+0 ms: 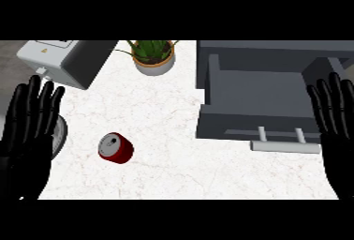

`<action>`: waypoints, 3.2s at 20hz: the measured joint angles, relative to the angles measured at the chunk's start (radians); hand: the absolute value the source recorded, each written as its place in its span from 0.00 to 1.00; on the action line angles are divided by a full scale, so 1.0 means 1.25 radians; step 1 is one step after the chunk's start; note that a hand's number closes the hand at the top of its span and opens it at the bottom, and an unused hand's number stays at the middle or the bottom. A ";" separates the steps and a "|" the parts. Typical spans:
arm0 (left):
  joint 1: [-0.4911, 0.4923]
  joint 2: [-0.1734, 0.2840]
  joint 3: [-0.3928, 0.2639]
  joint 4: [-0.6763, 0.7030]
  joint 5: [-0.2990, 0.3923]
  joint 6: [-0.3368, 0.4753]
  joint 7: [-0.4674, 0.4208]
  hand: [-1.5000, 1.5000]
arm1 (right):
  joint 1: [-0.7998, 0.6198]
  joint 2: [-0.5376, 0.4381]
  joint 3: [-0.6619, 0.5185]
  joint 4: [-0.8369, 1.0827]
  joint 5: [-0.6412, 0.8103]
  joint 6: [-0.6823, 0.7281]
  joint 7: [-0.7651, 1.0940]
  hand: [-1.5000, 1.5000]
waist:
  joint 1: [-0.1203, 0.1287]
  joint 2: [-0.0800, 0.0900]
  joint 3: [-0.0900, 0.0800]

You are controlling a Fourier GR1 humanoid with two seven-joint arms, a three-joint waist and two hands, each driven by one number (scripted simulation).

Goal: Pick up the can, place it into the drawer and close the drawer

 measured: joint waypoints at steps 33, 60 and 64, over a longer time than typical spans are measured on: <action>0.123 -0.058 -0.215 -0.081 -0.276 0.276 0.405 0.00 | 0.183 0.018 -0.102 0.013 -0.028 0.042 0.053 0.00 | -0.038 -0.013 -0.008; 0.125 -0.058 -0.067 0.288 -0.101 0.280 0.046 0.00 | 0.188 0.035 -0.160 0.052 -0.026 0.109 0.009 0.00 | -0.038 -0.012 -0.008; 0.145 -0.049 -0.052 0.293 -0.090 0.267 0.025 0.00 | 0.205 0.040 -0.168 0.053 -0.027 0.122 -0.003 0.00 | -0.038 -0.012 -0.008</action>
